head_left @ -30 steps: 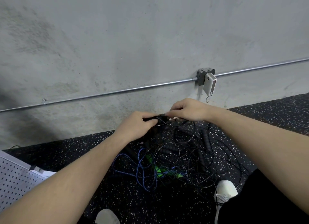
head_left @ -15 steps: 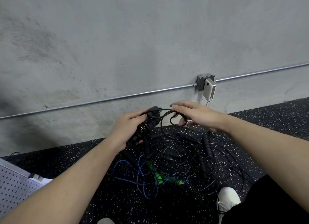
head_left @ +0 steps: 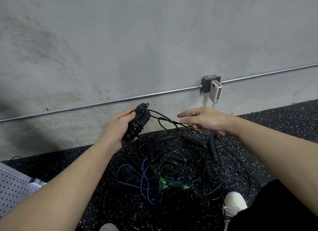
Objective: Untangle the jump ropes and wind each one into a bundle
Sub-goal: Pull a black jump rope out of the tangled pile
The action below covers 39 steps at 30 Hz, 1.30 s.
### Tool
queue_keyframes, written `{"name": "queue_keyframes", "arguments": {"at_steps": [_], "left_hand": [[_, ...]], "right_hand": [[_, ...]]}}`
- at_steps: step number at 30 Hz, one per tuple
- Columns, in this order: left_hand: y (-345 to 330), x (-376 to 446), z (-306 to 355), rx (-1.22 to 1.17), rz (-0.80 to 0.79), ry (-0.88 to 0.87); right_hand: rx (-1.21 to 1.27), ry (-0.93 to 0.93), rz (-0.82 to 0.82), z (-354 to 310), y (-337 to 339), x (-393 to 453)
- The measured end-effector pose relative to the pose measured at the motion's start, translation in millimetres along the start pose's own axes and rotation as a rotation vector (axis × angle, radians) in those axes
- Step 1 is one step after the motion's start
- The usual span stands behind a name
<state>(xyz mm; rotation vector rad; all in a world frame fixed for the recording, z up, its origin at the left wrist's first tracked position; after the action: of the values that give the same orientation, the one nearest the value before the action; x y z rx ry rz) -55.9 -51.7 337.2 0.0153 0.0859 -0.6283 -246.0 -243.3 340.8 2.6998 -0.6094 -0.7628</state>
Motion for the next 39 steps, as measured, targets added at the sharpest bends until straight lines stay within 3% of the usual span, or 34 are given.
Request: {"name": "queue_keyframes", "arguments": {"at_steps": [6, 10, 12, 16, 21, 24, 30, 39], "left_hand": [[0.7, 1.0, -3.7, 0.017, 0.010, -0.005], [-6.5, -1.5, -3.5, 0.014, -0.022, -0.012], [-8.3, -1.4, -3.8, 0.015, -0.033, -0.012], [-0.3, 3.4, -7.9, -0.013, 0.002, 0.021], [-0.1, 3.5, -16.3, -0.065, 0.018, 0.071], [-1.6, 2.7, -16.4, -0.075, 0.001, 0.084], [-5.2, 1.5, -18.4, -0.057, -0.025, 0.089], [1.5, 5.2, -13.5, -0.059, -0.012, 0.038]], "right_hand": [[-0.208, 0.056, 0.100, -7.6, -2.7, 2.7], [-0.473, 0.095, 0.029, -10.6, -19.3, 0.7], [-0.533, 0.131, 0.073, -12.0, -19.5, 3.7], [-0.315, 0.186, 0.171, -20.9, -8.8, 1.4], [0.119, 0.053, -0.001, -12.3, -18.5, 1.6], [0.314, -0.028, 0.003, -3.4, -14.4, 7.4], [0.398, -0.130, 0.070, 1.2, -23.0, 9.2], [0.069, -0.097, 0.115, 0.7, -6.2, 7.2]]}}
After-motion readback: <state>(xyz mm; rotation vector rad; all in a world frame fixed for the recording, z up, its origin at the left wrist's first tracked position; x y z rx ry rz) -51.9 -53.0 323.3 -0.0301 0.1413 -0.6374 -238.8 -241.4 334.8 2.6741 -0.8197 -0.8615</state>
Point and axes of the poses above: each hand's wrist, its own x-axis towards the middle knuckle, its own y-axis out of the back of the hand, z = x × y, the point moved 7 cm from there along x, towards the middle knuckle, and after that the axes turned 9 degrees about -y, right-handed, at the moved point
